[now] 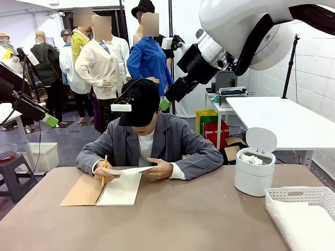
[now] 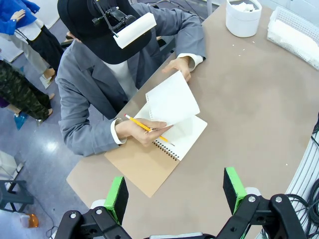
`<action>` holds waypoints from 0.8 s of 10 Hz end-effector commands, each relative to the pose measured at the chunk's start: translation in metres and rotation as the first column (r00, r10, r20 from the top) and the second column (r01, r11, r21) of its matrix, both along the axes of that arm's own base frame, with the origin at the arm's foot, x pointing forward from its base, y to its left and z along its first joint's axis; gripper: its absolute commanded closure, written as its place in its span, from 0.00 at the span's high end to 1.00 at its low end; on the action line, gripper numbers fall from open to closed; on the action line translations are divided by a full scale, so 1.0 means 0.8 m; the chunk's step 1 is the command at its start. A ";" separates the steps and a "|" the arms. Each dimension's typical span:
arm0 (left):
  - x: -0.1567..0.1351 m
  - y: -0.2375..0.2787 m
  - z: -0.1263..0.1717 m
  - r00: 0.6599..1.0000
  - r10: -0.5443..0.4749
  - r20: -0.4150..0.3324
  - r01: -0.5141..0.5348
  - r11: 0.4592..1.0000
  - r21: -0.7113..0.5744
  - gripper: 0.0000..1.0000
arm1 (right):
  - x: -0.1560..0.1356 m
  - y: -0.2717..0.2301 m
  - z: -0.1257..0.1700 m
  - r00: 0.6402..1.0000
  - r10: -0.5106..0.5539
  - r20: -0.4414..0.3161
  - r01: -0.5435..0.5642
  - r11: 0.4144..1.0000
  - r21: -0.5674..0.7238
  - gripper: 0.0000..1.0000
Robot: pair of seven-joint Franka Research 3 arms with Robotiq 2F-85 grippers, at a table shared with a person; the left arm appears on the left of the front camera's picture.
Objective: Sort the paper based on its condition.
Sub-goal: If a person hands you a paper, place it in the Organizing basket , and if it's crumpled, put it in the Trash can.
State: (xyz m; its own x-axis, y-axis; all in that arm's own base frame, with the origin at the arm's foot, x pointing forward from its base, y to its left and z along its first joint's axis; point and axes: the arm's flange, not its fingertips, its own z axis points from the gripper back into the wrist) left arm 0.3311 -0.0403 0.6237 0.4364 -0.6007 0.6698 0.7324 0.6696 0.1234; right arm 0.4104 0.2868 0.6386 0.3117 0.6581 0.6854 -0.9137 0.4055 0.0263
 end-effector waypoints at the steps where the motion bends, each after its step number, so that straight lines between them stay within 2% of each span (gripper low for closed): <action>1: 0.001 0.002 0.000 1.000 0.003 0.005 -0.003 1.000 -0.004 1.00 | 0.001 0.000 -0.001 1.000 0.005 -0.011 -0.004 1.000 0.015 1.00; 8: 0.001 0.002 0.000 1.000 0.003 0.005 -0.003 1.000 -0.004 1.00 | 0.001 0.000 -0.001 1.000 0.005 -0.011 -0.004 1.000 0.015 1.00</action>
State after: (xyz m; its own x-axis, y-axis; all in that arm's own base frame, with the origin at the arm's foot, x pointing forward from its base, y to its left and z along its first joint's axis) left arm 0.3311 -0.0403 0.6237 0.4364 -0.6007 0.6698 0.7324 0.6696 0.1234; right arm 0.4104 0.2868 0.6386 0.3117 0.6581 0.6854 -0.9137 0.4055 0.0262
